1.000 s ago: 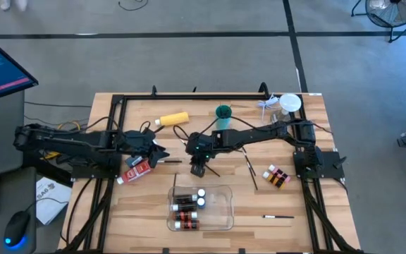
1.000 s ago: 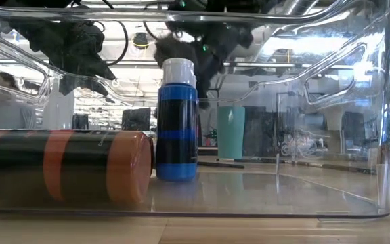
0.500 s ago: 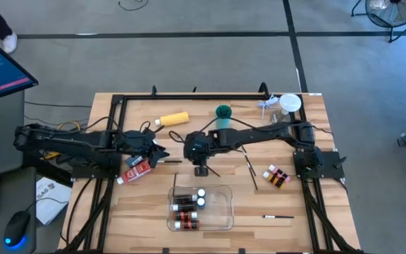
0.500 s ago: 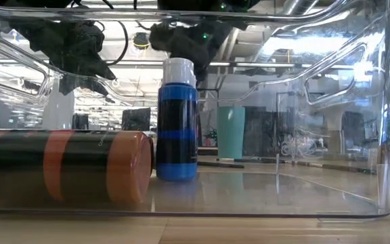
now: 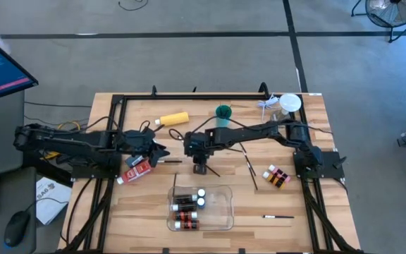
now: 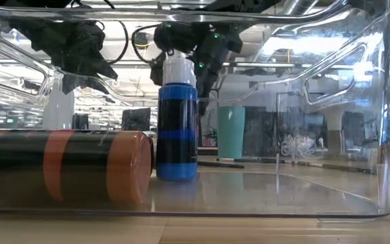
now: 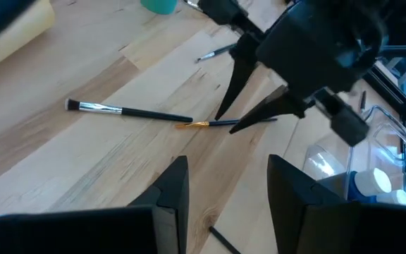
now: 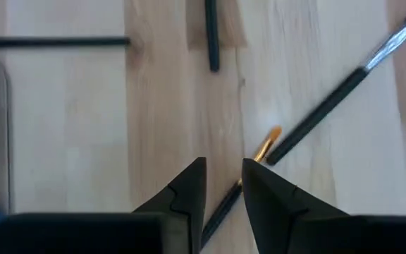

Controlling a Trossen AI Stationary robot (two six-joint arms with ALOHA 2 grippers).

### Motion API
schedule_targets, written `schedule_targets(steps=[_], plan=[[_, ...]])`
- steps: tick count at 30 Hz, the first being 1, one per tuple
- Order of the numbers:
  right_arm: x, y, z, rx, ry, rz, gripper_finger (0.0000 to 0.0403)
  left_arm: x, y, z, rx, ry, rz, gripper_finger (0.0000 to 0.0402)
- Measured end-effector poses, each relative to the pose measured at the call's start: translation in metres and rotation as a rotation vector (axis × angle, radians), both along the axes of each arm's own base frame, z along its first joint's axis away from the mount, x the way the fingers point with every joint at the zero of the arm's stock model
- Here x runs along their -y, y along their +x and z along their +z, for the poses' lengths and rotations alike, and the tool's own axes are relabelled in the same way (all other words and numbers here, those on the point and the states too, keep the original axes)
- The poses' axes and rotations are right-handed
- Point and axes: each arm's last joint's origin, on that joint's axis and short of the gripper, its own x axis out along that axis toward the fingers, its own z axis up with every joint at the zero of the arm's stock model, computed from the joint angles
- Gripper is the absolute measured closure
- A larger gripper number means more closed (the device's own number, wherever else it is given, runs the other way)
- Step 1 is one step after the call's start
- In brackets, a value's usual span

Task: Pick & Place Paint Supplies
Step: Put the gold paint brush into the green cup

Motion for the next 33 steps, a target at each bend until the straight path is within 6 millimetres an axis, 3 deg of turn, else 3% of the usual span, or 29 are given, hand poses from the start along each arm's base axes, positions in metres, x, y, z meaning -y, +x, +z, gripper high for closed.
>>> schedule_targets(steps=[11, 18, 24, 28, 33], plan=[[0.001, 0.003, -0.005, 0.005, 0.002, -0.014, 0.0317, 0.0, 0.0, 0.0, 0.0, 0.009, -0.001, 0.0302], [0.015, 0.005, -0.004, 0.033, 0.041, -0.114, 0.0317, 0.0, 0.0, 0.0, 0.0, 0.026, 0.001, 0.0302], [0.027, 0.003, -0.014, -0.005, 0.088, -0.166, 0.0317, 0.0, 0.0, 0.001, 0.003, 0.029, -0.002, 0.0302], [0.025, 0.002, -0.03, -0.067, 0.129, -0.174, 0.0317, 0.0, 0.0, 0.001, 0.004, 0.03, -0.002, 0.0302], [0.017, 0.006, -0.025, -0.031, 0.13, -0.151, 0.0317, 0.0, 0.001, 0.001, 0.009, 0.03, -0.002, 0.0302]])
